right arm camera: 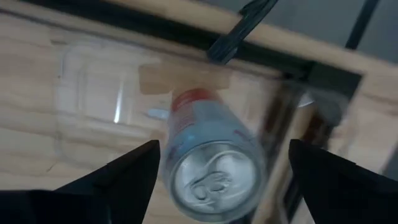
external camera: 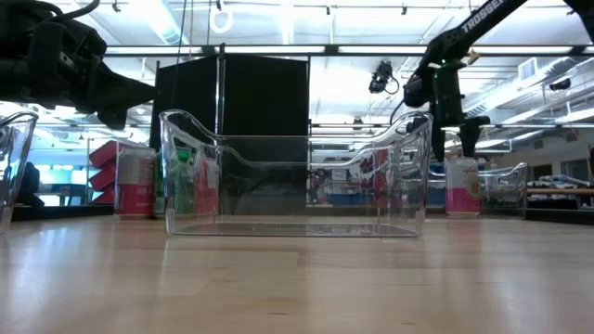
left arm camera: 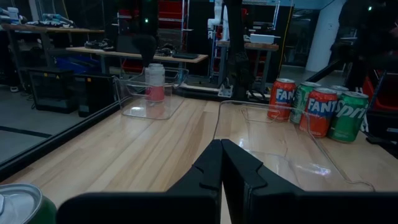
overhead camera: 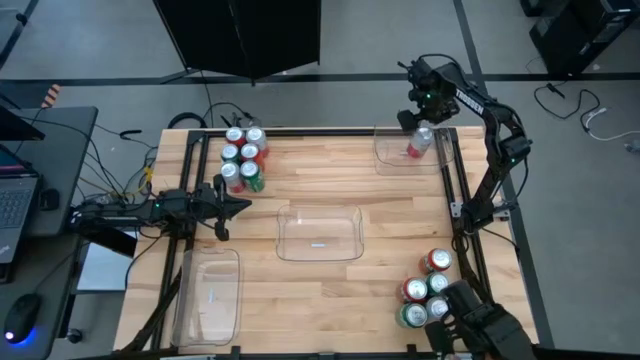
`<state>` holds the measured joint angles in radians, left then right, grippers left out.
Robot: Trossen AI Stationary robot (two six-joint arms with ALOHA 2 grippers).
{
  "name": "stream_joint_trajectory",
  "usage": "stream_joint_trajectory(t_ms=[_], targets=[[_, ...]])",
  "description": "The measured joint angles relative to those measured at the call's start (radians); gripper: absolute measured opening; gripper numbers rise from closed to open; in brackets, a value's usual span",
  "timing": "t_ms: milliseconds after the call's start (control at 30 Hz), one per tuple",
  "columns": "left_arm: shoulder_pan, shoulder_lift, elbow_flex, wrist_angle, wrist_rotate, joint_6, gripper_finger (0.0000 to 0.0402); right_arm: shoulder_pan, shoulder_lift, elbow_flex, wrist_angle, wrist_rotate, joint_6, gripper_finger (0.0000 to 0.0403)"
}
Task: Sort soda cans
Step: Put the middle bottom pink white soda can into the top transparent bin
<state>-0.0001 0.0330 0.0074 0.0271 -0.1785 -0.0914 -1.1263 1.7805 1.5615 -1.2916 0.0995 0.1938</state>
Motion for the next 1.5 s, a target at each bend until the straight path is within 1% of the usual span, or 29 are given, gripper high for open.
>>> stream_joint_trajectory(t_ms=[67, 233, 300, 367, 467, 533, 733, 767, 800, 933, 1067, 1133, 1367, 1500], targets=[[0.000, 0.000, 0.000, -0.001, 0.000, 0.000, 0.0011, 0.000, 0.000, 0.035, -0.014, 0.022, -0.019, 0.0345], [0.000, 0.000, 0.000, -0.002, 0.007, 0.000, 0.0011, 0.004, -0.002, 0.127, -0.014, 0.032, -0.045, 0.0342], [0.000, 0.000, 0.000, -0.002, 0.007, 0.000, 0.0011, 0.017, -0.002, 0.144, -0.011, 0.029, -0.043, 0.0332], [0.000, 0.000, 0.000, -0.002, 0.007, 0.000, 0.0011, 0.038, -0.002, 0.148, -0.011, -0.019, -0.053, 0.0314], [0.000, 0.000, 0.000, -0.003, 0.007, 0.000, 0.0011, 0.085, -0.002, 0.148, -0.012, -0.081, -0.106, 0.0262], [0.000, 0.000, 0.000, -0.003, 0.007, 0.000, 0.0011, 0.126, -0.002, 0.148, -0.016, -0.089, -0.132, 0.0213], [0.000, 0.000, 0.000, -0.003, 0.007, 0.000, 0.0011, 0.263, -0.002, 0.141, -0.021, -0.091, -0.255, 0.0041], [0.000, 0.000, 0.000, -0.003, 0.007, 0.000, 0.0011, 0.283, -0.002, 0.134, -0.021, -0.091, -0.290, 0.0021], [0.000, 0.000, 0.000, -0.003, 0.007, 0.000, 0.0011, 0.303, -0.002, 0.123, -0.020, -0.087, -0.319, 0.0012], [0.000, 0.000, 0.000, -0.004, 0.007, 0.000, 0.0011, 0.356, -0.002, 0.047, -0.010, -0.036, -0.422, 0.0018], [0.000, 0.000, 0.000, -0.004, 0.007, 0.000, 0.0011, 0.372, -0.002, -0.044, 0.037, 0.024, -0.491, 0.0003], [0.000, 0.000, 0.000, -0.004, 0.007, 0.000, 0.0011, 0.373, -0.002, -0.083, 0.067, 0.059, -0.513, 0.0003], [0.000, 0.000, 0.000, -0.004, 0.007, 0.000, 0.0011, 0.354, -0.002, -0.192, 0.159, 0.076, -0.568, 0.0001], [0.000, 0.000, 0.000, -0.004, 0.007, 0.000, 0.0011, 0.333, -0.002, -0.246, 0.188, 0.148, -0.580, 0.0000]])
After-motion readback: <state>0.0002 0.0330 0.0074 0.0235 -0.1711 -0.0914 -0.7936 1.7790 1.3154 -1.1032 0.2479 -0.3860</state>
